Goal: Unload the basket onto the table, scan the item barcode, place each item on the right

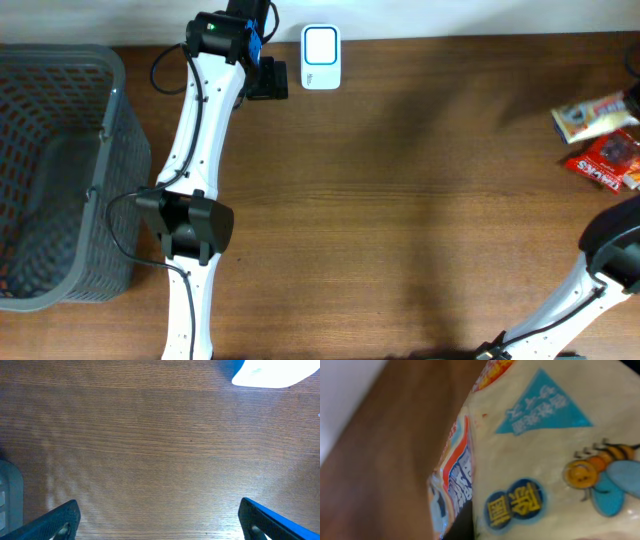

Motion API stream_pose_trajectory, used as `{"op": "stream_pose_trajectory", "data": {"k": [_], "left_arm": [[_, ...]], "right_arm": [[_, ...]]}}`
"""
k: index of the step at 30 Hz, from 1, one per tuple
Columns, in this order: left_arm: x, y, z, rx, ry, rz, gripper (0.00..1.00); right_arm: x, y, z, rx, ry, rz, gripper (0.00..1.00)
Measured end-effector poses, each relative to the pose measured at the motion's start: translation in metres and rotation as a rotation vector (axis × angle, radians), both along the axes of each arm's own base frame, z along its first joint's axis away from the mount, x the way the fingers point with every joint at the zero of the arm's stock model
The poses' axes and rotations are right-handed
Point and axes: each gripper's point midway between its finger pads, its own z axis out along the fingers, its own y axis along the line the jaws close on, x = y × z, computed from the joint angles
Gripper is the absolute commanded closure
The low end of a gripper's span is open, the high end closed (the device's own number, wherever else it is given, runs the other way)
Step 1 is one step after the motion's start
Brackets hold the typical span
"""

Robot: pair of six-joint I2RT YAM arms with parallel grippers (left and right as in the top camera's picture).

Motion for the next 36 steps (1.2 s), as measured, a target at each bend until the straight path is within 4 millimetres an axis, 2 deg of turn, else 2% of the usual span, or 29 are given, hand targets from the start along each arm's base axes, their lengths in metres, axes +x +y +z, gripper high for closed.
{"op": "stream_pose_trajectory", "data": {"k": [2,3,6,7,9,10,12,13,16,18,19,21,22,23,25,27,30,36], "left_arm": [[0.000,0.000,0.000,0.000,0.000,0.000,0.01],[0.000,0.000,0.000,0.000,0.000,0.000,0.01],[0.000,0.000,0.000,0.000,0.000,0.000,0.01],[0.000,0.000,0.000,0.000,0.000,0.000,0.01],[0.000,0.000,0.000,0.000,-0.001,0.000,0.01],[0.000,0.000,0.000,0.000,0.000,0.000,0.01],[0.000,0.000,0.000,0.000,0.000,0.000,0.01],[0.000,0.000,0.000,0.000,-0.001,0.000,0.01],[0.000,0.000,0.000,0.000,0.000,0.000,0.01],[0.000,0.000,0.000,0.000,0.000,0.000,0.01],[0.000,0.000,0.000,-0.001,-0.002,0.000,0.01],[-0.001,0.000,-0.001,0.001,0.005,0.000,0.01],[0.000,0.000,-0.001,0.001,0.002,0.000,0.01],[0.000,0.000,-0.001,0.001,0.003,0.000,0.01],[0.000,0.000,-0.001,0.001,0.003,0.000,0.01],[0.000,0.000,-0.002,0.001,0.003,0.000,0.01],[0.000,0.000,-0.002,0.001,0.004,0.000,0.01],[0.000,0.000,-0.002,0.001,0.004,0.000,0.01]], "right_arm": [[-0.019,-0.022,-0.004,-0.017,0.033,-0.047,0.01],[-0.024,-0.023,-0.005,-0.020,0.051,-0.046,0.01],[-0.035,-0.009,-0.009,0.040,0.095,-0.055,0.01],[-0.040,0.003,-0.001,0.083,0.090,-0.049,0.00],[-0.053,0.042,0.053,0.157,-0.009,0.006,0.08],[-0.065,0.063,0.080,0.184,-0.051,0.032,0.10],[-0.100,0.105,0.123,0.225,-0.079,0.079,0.12],[-0.110,0.118,0.138,0.217,-0.103,0.115,0.12],[-0.133,0.144,0.155,0.202,-0.140,0.157,0.11],[-0.168,0.184,0.163,0.176,-0.156,0.221,0.02],[-0.181,0.204,0.169,0.114,-0.213,0.276,0.00],[-0.211,0.235,0.154,0.087,-0.241,0.328,0.01],[-0.242,0.258,0.120,0.139,-0.184,0.335,0.01],[-0.247,0.262,0.111,0.130,-0.197,0.339,0.01],[-0.289,0.290,0.053,0.247,-0.071,0.319,0.01],[-0.301,0.298,0.028,0.286,-0.028,0.313,0.01],[-0.308,0.291,0.009,0.283,0.054,0.287,0.01],[-0.309,0.283,0.006,0.246,0.087,0.280,0.02]]}}
